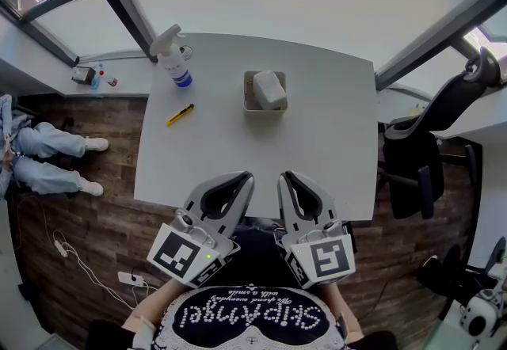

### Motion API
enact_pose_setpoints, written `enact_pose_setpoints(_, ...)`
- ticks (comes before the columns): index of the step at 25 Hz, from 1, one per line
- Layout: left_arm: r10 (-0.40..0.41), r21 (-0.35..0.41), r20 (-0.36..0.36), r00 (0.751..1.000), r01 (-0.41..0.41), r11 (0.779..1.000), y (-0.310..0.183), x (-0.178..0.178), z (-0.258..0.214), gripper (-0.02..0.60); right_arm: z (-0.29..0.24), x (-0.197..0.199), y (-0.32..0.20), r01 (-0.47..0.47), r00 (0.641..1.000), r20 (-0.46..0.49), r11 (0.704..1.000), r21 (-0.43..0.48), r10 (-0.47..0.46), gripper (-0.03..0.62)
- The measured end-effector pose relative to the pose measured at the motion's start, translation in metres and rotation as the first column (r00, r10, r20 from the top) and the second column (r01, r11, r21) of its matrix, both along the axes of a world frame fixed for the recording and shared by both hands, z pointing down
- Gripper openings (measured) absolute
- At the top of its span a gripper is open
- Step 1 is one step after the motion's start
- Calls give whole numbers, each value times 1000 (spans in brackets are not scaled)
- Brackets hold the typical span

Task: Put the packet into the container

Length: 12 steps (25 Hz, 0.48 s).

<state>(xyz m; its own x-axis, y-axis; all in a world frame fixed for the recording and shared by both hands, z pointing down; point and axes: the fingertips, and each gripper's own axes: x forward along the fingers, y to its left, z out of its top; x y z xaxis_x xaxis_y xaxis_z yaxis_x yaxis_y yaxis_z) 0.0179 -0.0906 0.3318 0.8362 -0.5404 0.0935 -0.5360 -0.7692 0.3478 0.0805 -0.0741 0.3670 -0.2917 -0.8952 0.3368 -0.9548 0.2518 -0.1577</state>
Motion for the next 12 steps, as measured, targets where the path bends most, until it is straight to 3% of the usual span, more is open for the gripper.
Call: enact_pose_setpoints(12,4,-6,0,1000,-4,1000,4,6,0,9,0,6,5,0,1000,-2,1000,-1,0,14)
